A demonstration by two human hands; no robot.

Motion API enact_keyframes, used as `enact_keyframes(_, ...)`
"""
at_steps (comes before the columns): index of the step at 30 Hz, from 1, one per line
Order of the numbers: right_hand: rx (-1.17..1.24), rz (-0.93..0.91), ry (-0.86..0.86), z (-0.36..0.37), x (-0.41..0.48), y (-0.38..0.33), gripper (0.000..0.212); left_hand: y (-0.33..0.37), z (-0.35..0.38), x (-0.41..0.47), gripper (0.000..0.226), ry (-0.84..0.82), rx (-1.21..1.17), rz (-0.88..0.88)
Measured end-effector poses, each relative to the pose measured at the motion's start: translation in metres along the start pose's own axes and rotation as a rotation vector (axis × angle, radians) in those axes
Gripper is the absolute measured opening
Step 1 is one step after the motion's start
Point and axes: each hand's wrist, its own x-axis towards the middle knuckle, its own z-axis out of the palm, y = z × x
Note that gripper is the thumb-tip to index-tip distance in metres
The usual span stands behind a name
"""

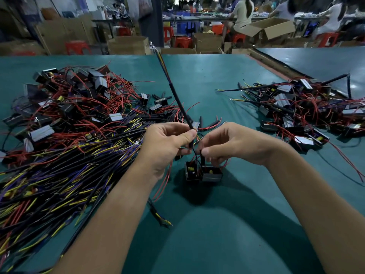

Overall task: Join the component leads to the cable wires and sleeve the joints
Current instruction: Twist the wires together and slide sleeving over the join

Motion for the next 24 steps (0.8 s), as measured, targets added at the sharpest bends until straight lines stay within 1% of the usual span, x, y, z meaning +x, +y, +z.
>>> enact_keyframes(2, -0.081, 0.002, -0.031, -0.0016, -0.0028, -0.0011, 0.011, 0.0008, 0.0002, -0.0005, 0.015, -0.026, 0.0, -0.005)
enact_keyframes(3, -0.107, 0.004, -0.03, -0.0018, -0.0028, -0.0014, 0.01, 0.0014, 0.0002, -0.0008, 0.017, -0.035, 0.008, -0.002)
enact_keyframes(8, -0.114, -0.013, 0.041, -0.0012, -0.0002, -0.0016, 0.012, 0.003, -0.0012, -0.0024, 0.024, -0.068, 0.07, 0.065)
enact_keyframes(12, -0.112, -0.035, 0.077, -0.0035, 0.0012, -0.0002, 0.008, 0.0037, -0.0019, -0.0019, 0.028, -0.069, 0.118, 0.113)
enact_keyframes(16, -0.107, -0.049, 0.122, -0.0035, 0.001, -0.001, 0.007, 0.0043, -0.0017, -0.0018, 0.026, -0.069, 0.102, 0.114)
enact_keyframes(20, -0.177, -0.086, 0.169, -0.0005, 0.0029, -0.0004, 0.004, 0.0027, -0.0019, -0.0016, 0.008, -0.102, 0.151, 0.135)
enact_keyframes(24, -0.174, -0.091, 0.167, -0.0003, 0.0034, -0.0005, 0.003, 0.0004, -0.0028, -0.0006, 0.01, -0.134, 0.152, 0.132)
